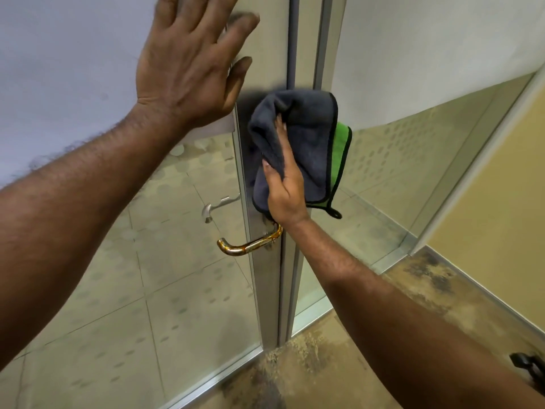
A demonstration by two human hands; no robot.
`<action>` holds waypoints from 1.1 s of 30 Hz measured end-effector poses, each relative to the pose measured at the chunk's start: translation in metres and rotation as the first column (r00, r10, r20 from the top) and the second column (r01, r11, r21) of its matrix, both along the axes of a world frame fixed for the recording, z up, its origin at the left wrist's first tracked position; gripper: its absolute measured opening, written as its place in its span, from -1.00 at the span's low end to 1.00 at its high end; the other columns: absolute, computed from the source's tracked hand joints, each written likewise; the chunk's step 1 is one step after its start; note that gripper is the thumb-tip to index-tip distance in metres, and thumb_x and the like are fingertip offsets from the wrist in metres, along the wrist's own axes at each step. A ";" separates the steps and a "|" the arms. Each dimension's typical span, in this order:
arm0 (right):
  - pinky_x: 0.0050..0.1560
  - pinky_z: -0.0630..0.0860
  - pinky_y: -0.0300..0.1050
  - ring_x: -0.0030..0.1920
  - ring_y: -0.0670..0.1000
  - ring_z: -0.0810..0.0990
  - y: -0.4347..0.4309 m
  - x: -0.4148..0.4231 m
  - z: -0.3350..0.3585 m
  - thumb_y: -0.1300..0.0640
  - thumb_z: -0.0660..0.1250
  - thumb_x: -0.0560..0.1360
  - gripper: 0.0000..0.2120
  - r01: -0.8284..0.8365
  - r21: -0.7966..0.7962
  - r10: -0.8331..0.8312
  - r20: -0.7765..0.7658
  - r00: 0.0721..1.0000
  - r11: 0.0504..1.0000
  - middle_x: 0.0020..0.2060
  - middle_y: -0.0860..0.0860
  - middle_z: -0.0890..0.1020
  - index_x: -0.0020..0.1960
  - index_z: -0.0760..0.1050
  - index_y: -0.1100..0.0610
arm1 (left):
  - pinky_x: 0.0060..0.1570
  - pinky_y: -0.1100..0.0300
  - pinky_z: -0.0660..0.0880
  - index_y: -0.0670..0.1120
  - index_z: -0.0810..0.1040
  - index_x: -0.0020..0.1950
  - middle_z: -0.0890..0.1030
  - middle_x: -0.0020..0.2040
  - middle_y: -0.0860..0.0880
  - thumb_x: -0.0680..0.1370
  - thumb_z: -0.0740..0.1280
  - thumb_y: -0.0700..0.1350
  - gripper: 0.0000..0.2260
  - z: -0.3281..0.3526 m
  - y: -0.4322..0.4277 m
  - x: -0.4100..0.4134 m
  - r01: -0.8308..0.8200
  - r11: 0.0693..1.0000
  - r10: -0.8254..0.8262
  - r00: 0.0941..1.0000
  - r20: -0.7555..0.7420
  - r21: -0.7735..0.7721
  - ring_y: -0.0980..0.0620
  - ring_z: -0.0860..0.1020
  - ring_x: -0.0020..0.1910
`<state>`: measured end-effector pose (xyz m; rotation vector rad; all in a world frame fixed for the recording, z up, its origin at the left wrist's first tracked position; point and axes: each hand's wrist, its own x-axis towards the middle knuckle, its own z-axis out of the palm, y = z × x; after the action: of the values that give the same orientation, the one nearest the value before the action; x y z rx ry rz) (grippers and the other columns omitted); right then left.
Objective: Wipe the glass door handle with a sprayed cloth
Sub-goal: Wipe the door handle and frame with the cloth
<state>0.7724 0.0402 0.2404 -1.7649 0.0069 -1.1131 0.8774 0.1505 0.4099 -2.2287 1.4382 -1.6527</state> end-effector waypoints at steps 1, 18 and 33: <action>0.56 0.15 -0.06 0.58 0.01 0.16 -0.002 -0.004 -0.001 0.30 0.13 0.61 -0.45 -0.008 0.042 0.008 0.000 1.000 0.999 0.56 0.14 0.21 0.57 0.10 0.29 | 0.42 -0.23 0.20 -0.10 0.19 0.55 0.26 0.53 -0.28 0.71 -0.02 0.11 -0.54 0.000 0.000 0.000 0.001 1.000 -0.001 1.000 0.008 -0.006 -0.32 0.26 0.48; 0.60 0.02 0.04 0.61 0.05 0.02 0.017 0.000 0.011 0.24 0.16 0.61 -0.38 -0.020 0.048 0.022 -0.043 0.999 0.999 0.61 0.15 0.07 0.60 -0.01 0.24 | 0.50 -0.21 0.11 -0.05 0.16 0.59 0.20 0.58 -0.25 0.71 0.00 0.03 -0.55 -0.003 0.003 -0.001 -0.027 0.999 0.027 1.000 0.009 -0.020 -0.28 0.18 0.55; 0.60 0.00 0.01 0.61 0.06 0.02 0.015 -0.008 0.009 0.28 0.19 0.58 -0.38 -0.048 -0.141 0.035 -0.092 0.995 0.989 0.60 0.17 0.11 0.59 0.06 0.22 | 0.53 -0.18 0.04 -0.06 0.26 0.59 0.17 0.61 -0.24 0.68 0.13 -0.04 -0.54 -0.042 0.037 0.005 0.037 0.985 -0.028 0.998 0.055 -0.169 -0.24 0.14 0.59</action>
<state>0.7649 0.0555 0.2493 -1.9330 -0.0567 -1.0254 0.8829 0.1877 0.3679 -2.2365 1.3778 -1.8963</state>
